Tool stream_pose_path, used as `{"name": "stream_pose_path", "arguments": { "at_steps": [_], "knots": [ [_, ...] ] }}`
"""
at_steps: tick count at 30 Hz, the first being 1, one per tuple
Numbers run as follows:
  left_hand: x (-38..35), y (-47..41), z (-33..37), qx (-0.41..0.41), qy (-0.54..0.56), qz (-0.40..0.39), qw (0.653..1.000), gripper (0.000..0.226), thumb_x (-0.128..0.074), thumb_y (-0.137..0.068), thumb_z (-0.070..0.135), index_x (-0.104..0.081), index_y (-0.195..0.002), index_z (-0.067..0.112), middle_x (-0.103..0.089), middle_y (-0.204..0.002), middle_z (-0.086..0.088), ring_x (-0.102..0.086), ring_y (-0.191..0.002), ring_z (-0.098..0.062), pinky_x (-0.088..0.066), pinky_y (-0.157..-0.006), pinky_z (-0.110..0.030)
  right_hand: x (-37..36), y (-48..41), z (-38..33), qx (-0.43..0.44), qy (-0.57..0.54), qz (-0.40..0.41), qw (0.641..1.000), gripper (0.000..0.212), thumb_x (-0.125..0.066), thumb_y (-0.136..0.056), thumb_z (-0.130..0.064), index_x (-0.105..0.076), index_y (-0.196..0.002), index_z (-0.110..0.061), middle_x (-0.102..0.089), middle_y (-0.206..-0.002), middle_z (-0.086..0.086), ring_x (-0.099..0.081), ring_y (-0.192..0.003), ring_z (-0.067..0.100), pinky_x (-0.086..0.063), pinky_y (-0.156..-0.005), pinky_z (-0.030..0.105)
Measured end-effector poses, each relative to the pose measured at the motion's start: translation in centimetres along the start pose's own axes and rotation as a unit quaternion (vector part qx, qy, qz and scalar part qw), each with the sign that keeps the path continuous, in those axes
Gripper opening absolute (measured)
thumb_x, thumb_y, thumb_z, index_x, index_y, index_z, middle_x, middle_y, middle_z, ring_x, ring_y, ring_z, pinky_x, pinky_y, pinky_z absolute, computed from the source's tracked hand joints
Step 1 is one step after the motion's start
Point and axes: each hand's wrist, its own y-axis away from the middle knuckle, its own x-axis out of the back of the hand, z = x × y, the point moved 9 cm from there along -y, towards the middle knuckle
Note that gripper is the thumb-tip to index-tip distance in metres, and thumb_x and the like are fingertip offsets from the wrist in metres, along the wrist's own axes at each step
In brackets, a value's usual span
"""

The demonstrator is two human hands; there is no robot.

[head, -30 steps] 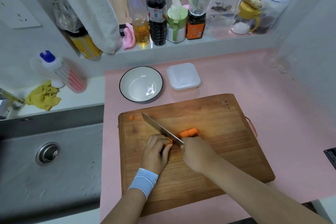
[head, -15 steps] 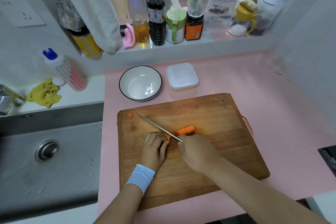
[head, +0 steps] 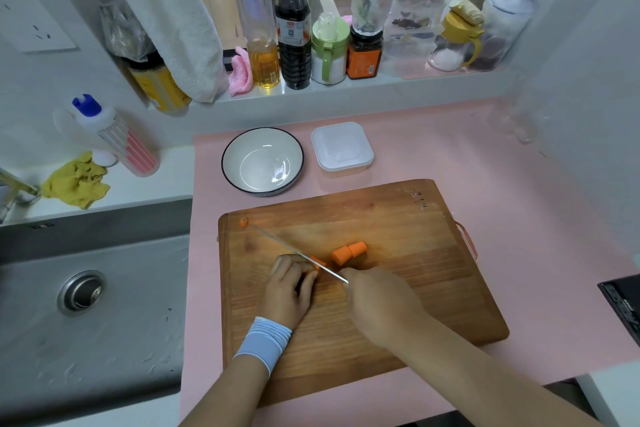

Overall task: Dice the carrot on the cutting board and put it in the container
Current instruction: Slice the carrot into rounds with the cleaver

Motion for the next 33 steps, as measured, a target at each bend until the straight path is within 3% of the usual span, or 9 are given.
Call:
{"name": "stream_pose_path", "arguments": {
  "at_steps": [5,9,16,27,33],
  "knots": [
    [0.1,-0.1,0.1,0.000,0.010,0.002,1.000,0.009,-0.065,-0.088,0.014,-0.071,-0.086,0.008,-0.062,-0.090,-0.001,-0.057,-0.092,-0.011,-0.040,-0.090,-0.015,0.4,-0.4,0.2,-0.002,-0.004,-0.006,1.000,0.012,-0.044,-0.100,-0.018,-0.051,-0.093,-0.024,-0.061,-0.088,0.003,-0.060,-0.082,0.029,-0.036,-0.063,0.034],
    [0.2,-0.1,0.1,0.005,0.017,0.002,1.000,0.001,-0.069,-0.085,0.009,-0.070,-0.085,0.009,-0.061,-0.090,0.001,-0.055,-0.092,-0.009,-0.039,-0.090,-0.015,0.9,-1.3,0.3,-0.004,-0.011,-0.030,0.999,0.017,-0.044,-0.103,-0.020,-0.057,-0.094,-0.016,-0.047,-0.073,-0.004,-0.047,-0.066,0.019,-0.036,-0.058,0.033],
    [0.1,-0.2,0.0,0.007,0.020,0.002,1.000,0.003,-0.067,-0.086,0.011,-0.070,-0.085,0.010,-0.061,-0.090,0.001,-0.055,-0.092,-0.008,-0.041,-0.090,-0.016,1.6,-1.7,0.5,-0.029,-0.008,-0.071,0.997,0.018,-0.044,-0.103,-0.018,-0.059,-0.093,-0.016,-0.057,-0.082,0.000,-0.057,-0.074,0.019,-0.042,-0.060,0.030],
    [0.4,-0.3,0.0,0.012,0.030,0.006,0.999,0.002,-0.069,-0.084,0.009,-0.070,-0.084,0.010,-0.061,-0.089,0.003,-0.054,-0.091,-0.006,-0.041,-0.088,-0.015,0.9,-2.6,0.6,-0.038,-0.008,-0.108,0.993,0.023,-0.045,-0.103,-0.016,-0.054,-0.081,-0.018,-0.056,-0.079,0.001,-0.053,-0.067,0.016,-0.034,-0.053,0.027],
    [0.5,-0.3,0.0,0.017,0.034,0.003,0.999,0.009,-0.075,-0.080,0.003,-0.070,-0.084,0.010,-0.062,-0.090,0.002,-0.055,-0.091,-0.006,-0.043,-0.087,-0.015,-0.2,-3.4,0.6,-0.040,-0.029,-0.113,0.992,0.023,-0.043,-0.105,-0.020,-0.058,-0.088,-0.015,-0.053,-0.074,0.000,-0.049,-0.063,0.014,-0.032,-0.051,0.025]
  ]
}}
